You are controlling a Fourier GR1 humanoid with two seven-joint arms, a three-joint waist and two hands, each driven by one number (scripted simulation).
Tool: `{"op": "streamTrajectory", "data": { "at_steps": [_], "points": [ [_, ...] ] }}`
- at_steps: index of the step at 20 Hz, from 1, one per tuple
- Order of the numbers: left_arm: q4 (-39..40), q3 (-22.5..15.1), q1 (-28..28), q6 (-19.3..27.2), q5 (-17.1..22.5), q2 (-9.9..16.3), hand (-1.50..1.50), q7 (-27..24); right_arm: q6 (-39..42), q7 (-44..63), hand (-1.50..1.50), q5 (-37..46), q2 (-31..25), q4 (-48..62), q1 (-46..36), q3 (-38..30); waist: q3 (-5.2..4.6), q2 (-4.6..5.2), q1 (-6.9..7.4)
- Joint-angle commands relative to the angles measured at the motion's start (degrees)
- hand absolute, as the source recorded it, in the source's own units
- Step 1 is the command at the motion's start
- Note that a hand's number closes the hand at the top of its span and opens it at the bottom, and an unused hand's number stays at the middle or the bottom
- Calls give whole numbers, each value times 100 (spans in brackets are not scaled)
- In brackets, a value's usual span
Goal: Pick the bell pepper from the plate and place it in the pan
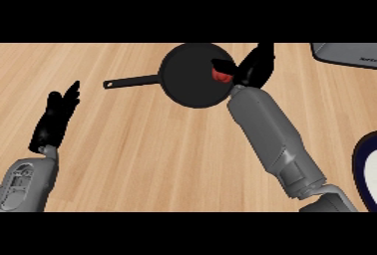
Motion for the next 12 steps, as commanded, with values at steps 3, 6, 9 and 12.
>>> {"op": "streamTrajectory", "data": {
  "at_steps": [3,6,9,12],
  "points": [
    [286,144,195,29,48,13,0,-171,-1241,137,-150,-268,34,465,-293,-136,-17,-102,-252],
    [-11,213,162,-36,99,161,0,97,-1680,216,-150,-467,33,551,-169,129,-11,-201,-331],
    [258,383,522,101,63,204,0,-300,-1838,107,-150,-619,33,221,132,367,-16,-260,-607],
    [45,321,622,101,41,165,0,-119,-1975,356,-150,-733,33,-312,616,1147,-18,-347,-766]
  ]
}}
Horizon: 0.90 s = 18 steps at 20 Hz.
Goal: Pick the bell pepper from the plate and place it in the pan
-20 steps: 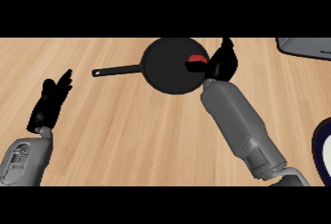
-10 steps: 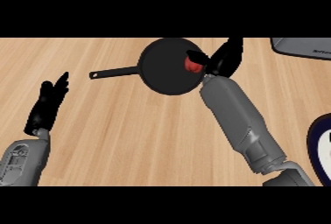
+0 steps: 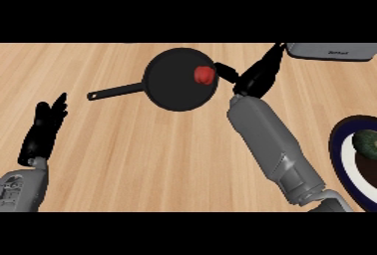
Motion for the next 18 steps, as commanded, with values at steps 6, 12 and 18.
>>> {"op": "streamTrajectory", "data": {
  "at_steps": [6,12,18],
  "points": [
    [-99,370,456,54,176,148,0,22,-490,543,-150,97,42,-1920,1727,1249,-12,-186,-613],
    [-258,462,916,38,192,194,0,-141,36,852,-150,705,43,-3502,3017,1637,-23,-211,-727],
    [-546,538,919,-124,340,305,0,125,569,1036,-150,1648,-176,-5389,4764,1939,-23,-184,-727]
  ]
}}
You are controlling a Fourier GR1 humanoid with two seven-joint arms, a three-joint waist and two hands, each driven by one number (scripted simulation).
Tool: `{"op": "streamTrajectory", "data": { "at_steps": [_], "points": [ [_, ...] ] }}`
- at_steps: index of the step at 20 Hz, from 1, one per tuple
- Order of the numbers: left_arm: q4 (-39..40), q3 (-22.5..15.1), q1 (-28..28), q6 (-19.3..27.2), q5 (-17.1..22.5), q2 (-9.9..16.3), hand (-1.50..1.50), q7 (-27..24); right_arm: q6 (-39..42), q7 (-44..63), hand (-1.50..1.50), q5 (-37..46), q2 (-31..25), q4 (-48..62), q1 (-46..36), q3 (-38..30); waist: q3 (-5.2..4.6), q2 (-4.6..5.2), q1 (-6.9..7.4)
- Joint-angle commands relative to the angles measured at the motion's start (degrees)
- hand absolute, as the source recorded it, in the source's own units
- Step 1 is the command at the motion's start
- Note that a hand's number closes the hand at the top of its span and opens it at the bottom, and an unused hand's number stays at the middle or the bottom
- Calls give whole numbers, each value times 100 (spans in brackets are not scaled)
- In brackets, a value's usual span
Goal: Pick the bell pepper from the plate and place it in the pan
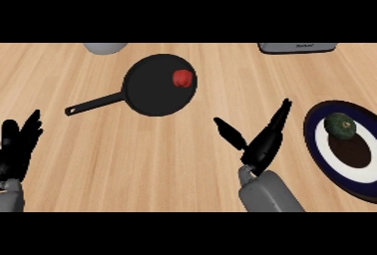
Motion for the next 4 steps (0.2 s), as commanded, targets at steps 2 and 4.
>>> {"op": "streamTrajectory", "data": {
  "at_steps": [2,4],
  "points": [
    [-142,-115,51,98,-112,-113,0,48,650,215,-150,809,-127,-1806,1593,295,-2,32,-15],
    [-143,58,44,-38,14,82,0,1,919,348,-150,1104,-224,-2649,2146,326,-5,39,-9]
  ]
}}
